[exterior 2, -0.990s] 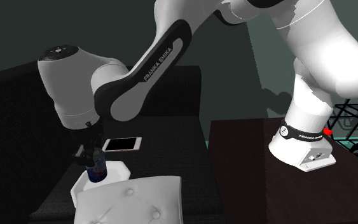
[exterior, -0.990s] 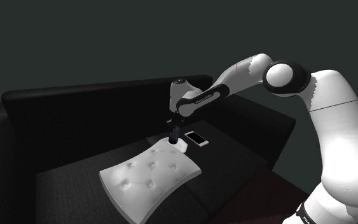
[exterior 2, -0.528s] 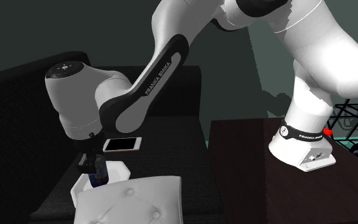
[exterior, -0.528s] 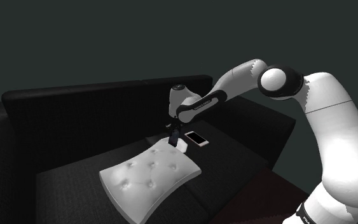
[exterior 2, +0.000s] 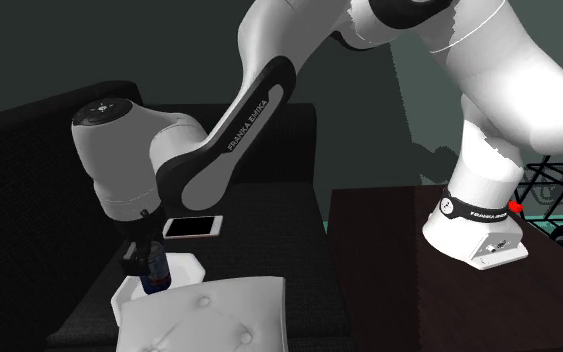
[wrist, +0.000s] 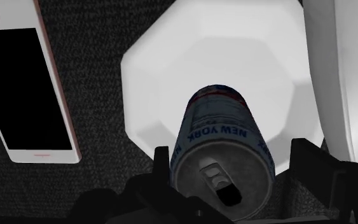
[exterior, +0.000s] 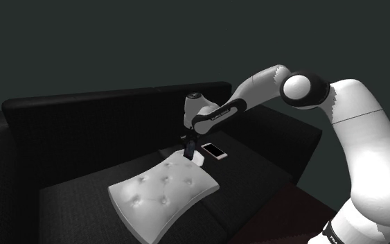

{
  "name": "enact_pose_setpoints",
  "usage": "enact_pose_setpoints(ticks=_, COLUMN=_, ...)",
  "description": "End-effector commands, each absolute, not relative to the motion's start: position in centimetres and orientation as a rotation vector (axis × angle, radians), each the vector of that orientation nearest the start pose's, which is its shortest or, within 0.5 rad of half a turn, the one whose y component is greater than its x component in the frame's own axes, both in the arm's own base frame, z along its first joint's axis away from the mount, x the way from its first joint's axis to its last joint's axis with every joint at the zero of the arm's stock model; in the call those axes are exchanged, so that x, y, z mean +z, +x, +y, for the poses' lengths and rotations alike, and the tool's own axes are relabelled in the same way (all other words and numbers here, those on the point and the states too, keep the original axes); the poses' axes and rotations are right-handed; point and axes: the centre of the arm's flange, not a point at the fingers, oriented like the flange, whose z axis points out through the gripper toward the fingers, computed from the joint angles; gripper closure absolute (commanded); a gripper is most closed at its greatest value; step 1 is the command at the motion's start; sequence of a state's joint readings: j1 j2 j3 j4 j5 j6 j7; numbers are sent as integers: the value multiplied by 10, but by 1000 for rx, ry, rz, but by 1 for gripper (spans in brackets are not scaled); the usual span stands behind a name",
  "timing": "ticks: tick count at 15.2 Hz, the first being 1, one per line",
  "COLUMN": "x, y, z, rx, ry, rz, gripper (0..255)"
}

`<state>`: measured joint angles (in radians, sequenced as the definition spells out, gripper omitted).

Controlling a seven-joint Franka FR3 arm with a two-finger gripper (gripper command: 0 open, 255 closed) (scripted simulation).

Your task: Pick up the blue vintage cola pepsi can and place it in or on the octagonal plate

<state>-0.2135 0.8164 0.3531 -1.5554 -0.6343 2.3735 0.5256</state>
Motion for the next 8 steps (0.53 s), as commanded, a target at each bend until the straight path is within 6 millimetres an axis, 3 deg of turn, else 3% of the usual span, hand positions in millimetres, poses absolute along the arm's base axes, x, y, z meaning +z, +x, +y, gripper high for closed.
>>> enact_pose_setpoints(ticks=1, x=188, y=705, z=54, rx=-217, ry=-3298, rz=85, gripper=0)
enact_pose_setpoints(ticks=5, x=187, y=704, z=55, rx=-218, ry=-3298, rz=85, gripper=0)
enact_pose_setpoints(ticks=8, x=226, y=699, z=61, rx=-218, ry=-3298, rz=85, gripper=0)
